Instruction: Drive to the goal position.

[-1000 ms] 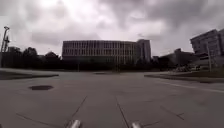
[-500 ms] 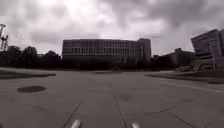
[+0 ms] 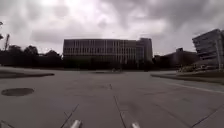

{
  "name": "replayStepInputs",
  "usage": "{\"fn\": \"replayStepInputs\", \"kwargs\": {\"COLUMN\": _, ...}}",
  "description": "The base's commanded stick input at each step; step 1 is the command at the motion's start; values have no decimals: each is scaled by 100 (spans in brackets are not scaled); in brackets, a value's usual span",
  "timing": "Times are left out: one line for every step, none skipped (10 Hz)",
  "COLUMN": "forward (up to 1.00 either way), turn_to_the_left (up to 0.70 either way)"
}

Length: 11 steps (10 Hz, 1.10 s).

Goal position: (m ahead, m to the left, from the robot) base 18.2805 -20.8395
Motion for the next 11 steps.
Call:
{"fn": "replayStepInputs", "kwargs": {"forward": 100, "turn_to_the_left": 0}}
{"fn": "replayStepInputs", "kwargs": {"forward": 100, "turn_to_the_left": 0}}
{"fn": "replayStepInputs", "kwargs": {"forward": 100, "turn_to_the_left": 0}}
{"fn": "replayStepInputs", "kwargs": {"forward": 100, "turn_to_the_left": 0}}
{"fn": "replayStepInputs", "kwargs": {"forward": 100, "turn_to_the_left": 0}}
{"fn": "replayStepInputs", "kwargs": {"forward": 100, "turn_to_the_left": 0}}
{"fn": "replayStepInputs", "kwargs": {"forward": 100, "turn_to_the_left": 0}}
{"fn": "replayStepInputs", "kwargs": {"forward": 100, "turn_to_the_left": 0}}
{"fn": "replayStepInputs", "kwargs": {"forward": 100, "turn_to_the_left": 0}}
{"fn": "replayStepInputs", "kwargs": {"forward": 100, "turn_to_the_left": 0}}
{"fn": "replayStepInputs", "kwargs": {"forward": 100, "turn_to_the_left": 0}}
